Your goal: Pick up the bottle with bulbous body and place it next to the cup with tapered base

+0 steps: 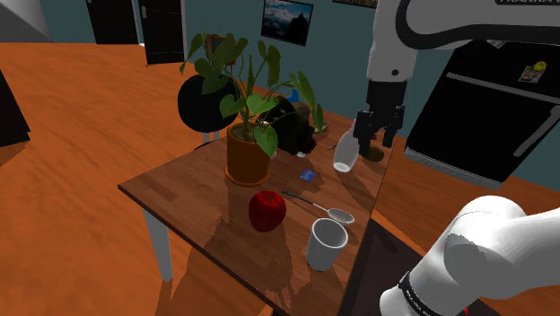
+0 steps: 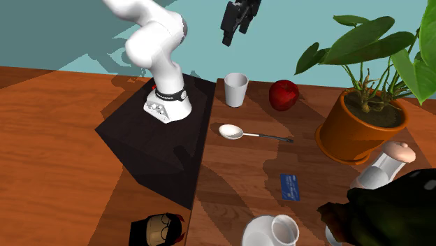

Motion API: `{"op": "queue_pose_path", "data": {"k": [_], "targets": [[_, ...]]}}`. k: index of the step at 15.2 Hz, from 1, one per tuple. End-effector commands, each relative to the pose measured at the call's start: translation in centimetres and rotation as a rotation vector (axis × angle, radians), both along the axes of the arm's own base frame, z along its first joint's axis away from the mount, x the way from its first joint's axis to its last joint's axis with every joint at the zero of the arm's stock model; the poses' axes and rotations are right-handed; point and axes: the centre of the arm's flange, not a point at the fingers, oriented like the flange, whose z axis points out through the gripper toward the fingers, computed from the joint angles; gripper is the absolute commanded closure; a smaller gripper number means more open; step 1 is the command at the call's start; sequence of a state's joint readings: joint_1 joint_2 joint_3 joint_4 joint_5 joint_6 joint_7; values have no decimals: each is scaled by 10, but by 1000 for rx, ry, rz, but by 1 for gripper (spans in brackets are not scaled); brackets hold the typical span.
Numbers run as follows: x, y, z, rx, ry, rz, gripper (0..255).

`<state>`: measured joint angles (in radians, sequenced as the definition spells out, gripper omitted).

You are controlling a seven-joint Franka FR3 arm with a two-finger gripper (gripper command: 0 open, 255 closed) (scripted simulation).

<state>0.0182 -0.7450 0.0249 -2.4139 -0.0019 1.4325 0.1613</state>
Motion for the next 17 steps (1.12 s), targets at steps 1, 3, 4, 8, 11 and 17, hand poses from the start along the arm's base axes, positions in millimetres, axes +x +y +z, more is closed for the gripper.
{"op": "queue_pose_path", "data": {"k": [1, 3, 4, 8, 11, 17], "targets": [[0, 0, 0, 0, 0, 0, 0], [14, -22, -4, 2, -2, -1, 0], [21, -33, -7, 4, -3, -1, 0], [50, -77, -16, 8, -8, -2, 0], [71, -109, -22, 12, -11, -3, 0], [114, -175, -36, 19, -18, -5, 0]]}}
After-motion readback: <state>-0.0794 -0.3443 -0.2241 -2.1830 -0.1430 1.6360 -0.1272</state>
